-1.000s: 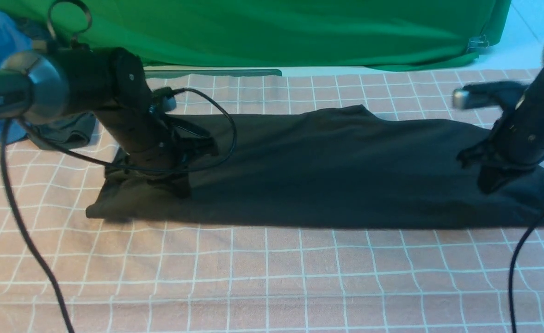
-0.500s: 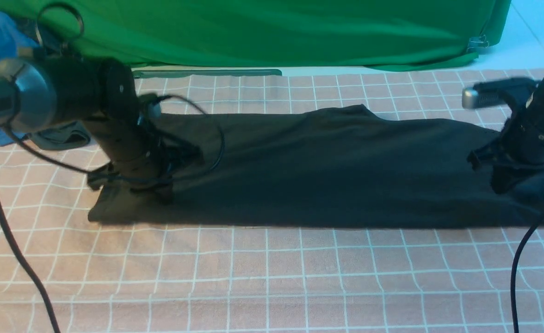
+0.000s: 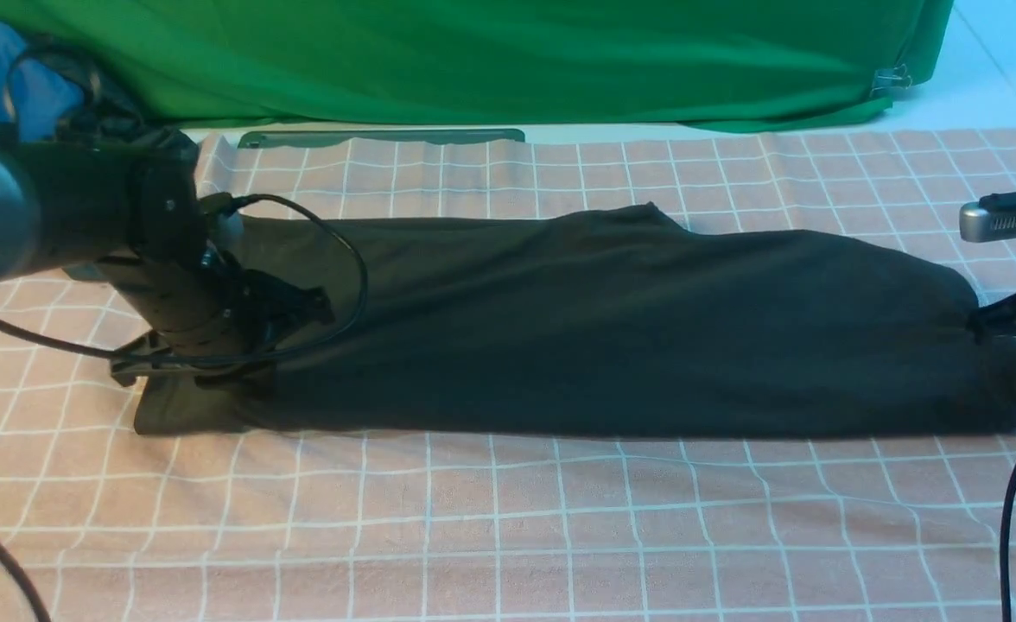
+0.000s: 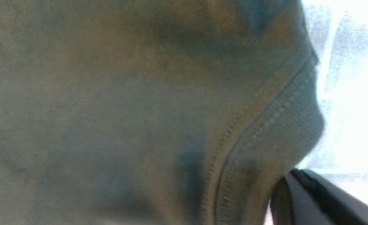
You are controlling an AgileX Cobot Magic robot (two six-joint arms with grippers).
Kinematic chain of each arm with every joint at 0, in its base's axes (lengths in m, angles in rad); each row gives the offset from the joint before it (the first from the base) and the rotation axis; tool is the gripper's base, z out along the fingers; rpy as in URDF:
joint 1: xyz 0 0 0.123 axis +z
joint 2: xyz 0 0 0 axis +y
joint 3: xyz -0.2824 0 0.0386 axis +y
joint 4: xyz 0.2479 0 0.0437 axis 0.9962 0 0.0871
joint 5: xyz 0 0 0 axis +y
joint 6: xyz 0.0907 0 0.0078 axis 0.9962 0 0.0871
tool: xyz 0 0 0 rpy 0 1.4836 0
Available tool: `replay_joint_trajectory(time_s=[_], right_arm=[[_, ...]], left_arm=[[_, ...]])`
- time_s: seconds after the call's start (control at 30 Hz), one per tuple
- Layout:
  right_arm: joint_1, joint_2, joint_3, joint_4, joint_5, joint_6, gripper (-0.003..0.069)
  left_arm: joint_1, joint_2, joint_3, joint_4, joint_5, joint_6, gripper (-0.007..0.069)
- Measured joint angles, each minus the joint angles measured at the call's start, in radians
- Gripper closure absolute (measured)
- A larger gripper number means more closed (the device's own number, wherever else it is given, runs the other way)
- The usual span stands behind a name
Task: Fold a long-sleeved shirt over a pink coffee tablecloth.
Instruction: 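Pull the folded dark garment lengthwise by its ends to straighten it flat on the table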
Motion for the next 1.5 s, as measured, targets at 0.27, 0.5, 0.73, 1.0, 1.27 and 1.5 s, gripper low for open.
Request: replay_joint_trajectory(time_s=[0.27,0.5,0.73,1.0,1.27,1.5], right_arm=[[0.004,-0.036,0.0,0.028,-0.008,0.0,0.0619],[0.092,-0.183,-0.001,0.09,-0.108,-0.03,0.0617],[0.164,-0.17,0.0,0.116,-0.119,-0.077,0.0617],[0.165,-0.171,0.0,0.116,-0.121,-0.089,0.0614],[0.165,-0.174,0.0,0.115,-0.121,-0.092,0.0614],[0.165,-0.175,0.0,0.113,-0.121,-0.092,0.0614]], left_arm=[[0.007,-0.128,0.002,0.035,0.011,-0.001,0.0611],[0.007,-0.082,0.018,0.031,0.005,-0.002,0.0611],[0.007,0.02,0.029,0.101,0.02,-0.097,0.0611],[0.008,-0.063,0.023,0.171,-0.002,-0.2,0.0611],[0.008,-0.075,-0.102,0.119,-0.079,-0.203,0.0611],[0.01,0.082,-0.11,0.155,-0.071,-0.18,0.0611]])
